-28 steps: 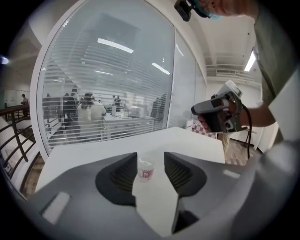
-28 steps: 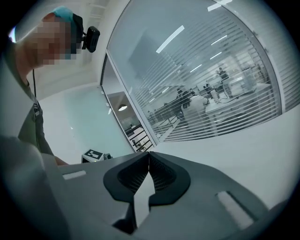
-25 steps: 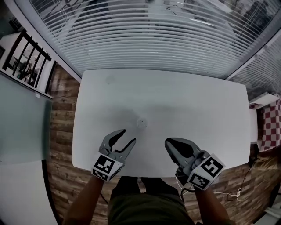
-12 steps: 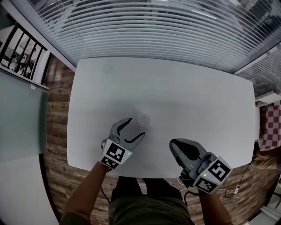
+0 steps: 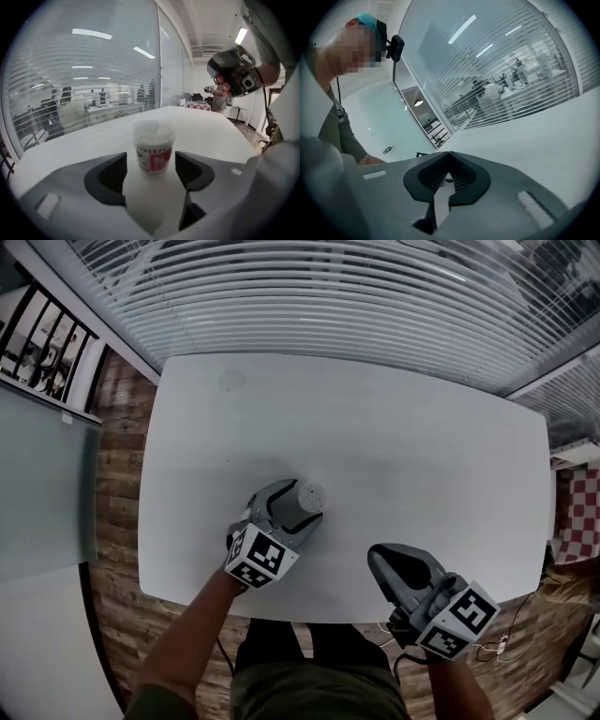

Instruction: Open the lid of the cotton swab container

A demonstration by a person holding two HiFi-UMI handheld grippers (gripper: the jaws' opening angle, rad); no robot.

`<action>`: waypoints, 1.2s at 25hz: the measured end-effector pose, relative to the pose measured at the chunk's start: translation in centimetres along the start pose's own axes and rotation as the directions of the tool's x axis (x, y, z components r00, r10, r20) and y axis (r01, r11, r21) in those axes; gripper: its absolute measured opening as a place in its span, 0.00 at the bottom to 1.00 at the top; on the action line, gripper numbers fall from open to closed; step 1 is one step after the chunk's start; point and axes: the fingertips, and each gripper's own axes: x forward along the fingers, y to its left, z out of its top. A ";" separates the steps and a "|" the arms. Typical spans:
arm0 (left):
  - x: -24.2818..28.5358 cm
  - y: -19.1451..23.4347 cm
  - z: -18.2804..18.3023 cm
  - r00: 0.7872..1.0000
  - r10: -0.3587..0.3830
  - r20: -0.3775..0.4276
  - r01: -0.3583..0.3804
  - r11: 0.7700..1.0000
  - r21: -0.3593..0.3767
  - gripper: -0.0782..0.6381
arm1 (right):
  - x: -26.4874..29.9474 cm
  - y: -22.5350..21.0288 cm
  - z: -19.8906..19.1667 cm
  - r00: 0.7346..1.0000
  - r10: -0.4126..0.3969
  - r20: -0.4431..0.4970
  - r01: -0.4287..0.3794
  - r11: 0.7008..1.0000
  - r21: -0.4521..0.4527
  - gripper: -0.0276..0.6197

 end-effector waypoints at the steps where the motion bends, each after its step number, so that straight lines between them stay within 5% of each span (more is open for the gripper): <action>1: 0.2 0.0 0.1 1.000 -0.003 0.001 0.003 1.000 0.003 0.54 | 0.0 -0.1 0.0 1.000 -0.002 -0.001 0.002 1.000 0.002 0.06; 30: 0.3 -1.1 0.5 0.999 -0.016 -0.044 0.018 0.999 0.041 0.48 | 0.0 0.3 1.2 0.998 -0.058 0.020 0.058 0.998 -0.006 0.06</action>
